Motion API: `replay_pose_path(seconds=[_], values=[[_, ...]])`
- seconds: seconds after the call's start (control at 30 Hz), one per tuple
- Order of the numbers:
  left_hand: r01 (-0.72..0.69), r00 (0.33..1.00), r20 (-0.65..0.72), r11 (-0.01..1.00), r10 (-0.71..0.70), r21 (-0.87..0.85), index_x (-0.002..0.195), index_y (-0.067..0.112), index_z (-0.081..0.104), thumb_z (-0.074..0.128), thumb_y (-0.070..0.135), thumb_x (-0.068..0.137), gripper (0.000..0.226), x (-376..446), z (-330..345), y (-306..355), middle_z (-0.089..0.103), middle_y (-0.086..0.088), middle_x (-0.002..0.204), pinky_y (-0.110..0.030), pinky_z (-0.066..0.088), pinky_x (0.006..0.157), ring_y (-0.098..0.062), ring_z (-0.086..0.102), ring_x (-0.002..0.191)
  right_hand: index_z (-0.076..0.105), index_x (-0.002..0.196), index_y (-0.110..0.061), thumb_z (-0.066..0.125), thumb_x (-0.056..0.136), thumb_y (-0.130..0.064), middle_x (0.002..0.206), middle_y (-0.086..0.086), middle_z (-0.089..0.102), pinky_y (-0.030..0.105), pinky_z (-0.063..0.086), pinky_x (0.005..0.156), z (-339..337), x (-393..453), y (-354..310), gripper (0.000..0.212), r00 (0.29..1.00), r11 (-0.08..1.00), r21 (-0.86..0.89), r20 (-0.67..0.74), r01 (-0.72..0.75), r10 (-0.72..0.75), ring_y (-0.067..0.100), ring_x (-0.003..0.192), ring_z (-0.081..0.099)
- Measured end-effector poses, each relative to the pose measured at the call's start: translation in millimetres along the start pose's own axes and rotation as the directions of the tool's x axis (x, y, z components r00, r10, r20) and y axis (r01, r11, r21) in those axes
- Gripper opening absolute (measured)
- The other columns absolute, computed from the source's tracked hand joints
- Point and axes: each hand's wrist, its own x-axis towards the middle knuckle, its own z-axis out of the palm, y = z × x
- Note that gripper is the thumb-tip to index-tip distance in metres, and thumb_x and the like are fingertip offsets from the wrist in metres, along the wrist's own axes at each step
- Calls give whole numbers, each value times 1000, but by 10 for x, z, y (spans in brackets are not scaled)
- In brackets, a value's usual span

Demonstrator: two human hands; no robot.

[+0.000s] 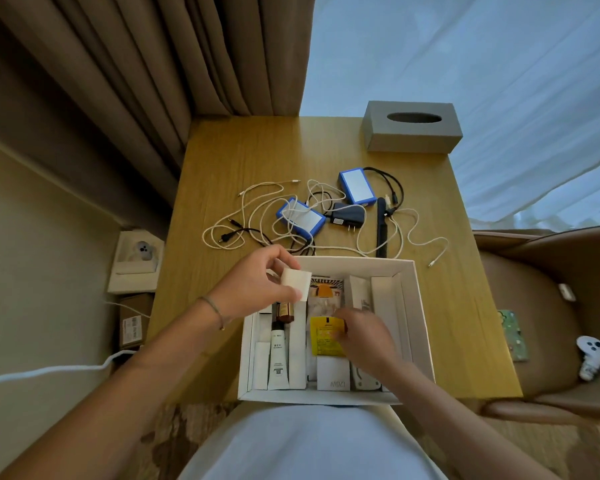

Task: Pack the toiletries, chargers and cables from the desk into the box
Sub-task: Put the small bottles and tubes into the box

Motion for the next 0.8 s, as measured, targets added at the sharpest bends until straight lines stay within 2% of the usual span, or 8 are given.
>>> replay_pose_path(seconds=[0.07,0.17,0.27,0.37,0.47,0.57,0.73,0.8], values=[[7,1000,9,996,-8,84,97,29,63,86,15,69,40,2,62,-32,66,1,99,-39,62,73,-15,72,84,65,104,-19,61,92,-21,106,1,62,37,58,70,8,-14,-26,13,998,990,-135,-30,45,-49,23,84,65],[24,1000,-8,970,-23,241,93,32,61,87,23,66,38,12,171,-99,66,7,93,-32,60,67,-8,67,79,62,114,-18,60,93,-23,116,1,58,36,59,68,-19,-22,-62,21,996,983,-182,-77,37,-52,22,80,65],[44,999,-27,928,-37,369,87,30,61,88,30,64,36,22,316,-173,65,13,86,-23,54,61,-2,63,77,56,131,-22,56,94,-21,120,-1,60,36,59,67,-100,-54,-47,37,990,996,-90,-140,10,-22,20,82,66],[55,998,-7,901,-57,430,87,28,61,89,28,64,36,65,518,-250,64,10,89,-24,53,64,-11,63,81,61,127,-24,57,94,-18,114,-1,65,35,57,69,-194,-89,8,35,983,999,27,-181,-21,25,17,79,65],[43,994,61,863,-85,503,97,28,61,88,26,67,41,100,747,-339,62,8,100,-28,53,72,-15,61,91,65,125,-25,56,93,-15,107,-1,68,36,57,71,-255,-121,55,34,978,996,82,-200,-37,53,17,80,65],[30,989,97,793,-112,609,104,25,64,84,26,71,38,124,931,-431,64,1,104,-27,45,69,-16,58,91,66,124,-24,57,93,-14,101,-1,69,32,54,67,-267,-154,68,34,980,995,96,-197,-21,39,14,77,62],[9,969,163,690,-184,724,85,16,63,73,16,75,14,142,1079,-514,63,-3,88,-29,49,61,-21,61,82,66,123,-24,57,92,-12,99,-1,70,32,52,66,-263,-184,111,35,980,992,126,-198,-13,37,13,75,58],[1,962,182,675,-201,738,79,18,57,78,21,73,22,126,1123,-568,60,-2,85,-27,45,58,-18,58,77,66,123,-24,57,92,-12,101,-2,70,32,53,67,-259,-191,130,35,979,990,140,-198,-16,44,12,76,57]])
